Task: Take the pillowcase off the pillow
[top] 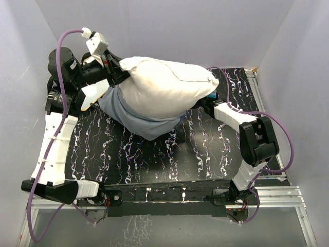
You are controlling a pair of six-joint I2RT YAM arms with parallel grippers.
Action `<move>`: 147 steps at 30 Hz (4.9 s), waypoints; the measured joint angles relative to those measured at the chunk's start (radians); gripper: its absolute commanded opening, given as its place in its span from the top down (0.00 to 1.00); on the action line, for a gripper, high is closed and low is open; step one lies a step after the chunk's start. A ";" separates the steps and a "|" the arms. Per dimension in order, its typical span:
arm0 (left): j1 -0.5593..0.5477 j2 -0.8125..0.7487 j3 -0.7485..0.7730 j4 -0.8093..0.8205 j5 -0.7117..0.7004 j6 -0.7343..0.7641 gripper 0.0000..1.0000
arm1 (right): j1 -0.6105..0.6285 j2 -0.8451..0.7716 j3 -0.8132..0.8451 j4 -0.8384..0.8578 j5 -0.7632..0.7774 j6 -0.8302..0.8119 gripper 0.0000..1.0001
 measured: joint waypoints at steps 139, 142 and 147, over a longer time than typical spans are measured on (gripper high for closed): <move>0.085 -0.121 -0.346 0.201 -0.238 -0.189 0.31 | 0.246 -0.338 0.255 0.117 -0.093 -0.193 0.92; 0.085 -0.086 -0.356 0.205 -0.232 -0.221 0.33 | 0.279 -0.330 0.255 0.116 -0.080 -0.195 0.92; 0.085 -0.069 -0.380 0.198 -0.251 -0.215 0.38 | 0.282 -0.330 0.257 0.114 -0.055 -0.201 0.92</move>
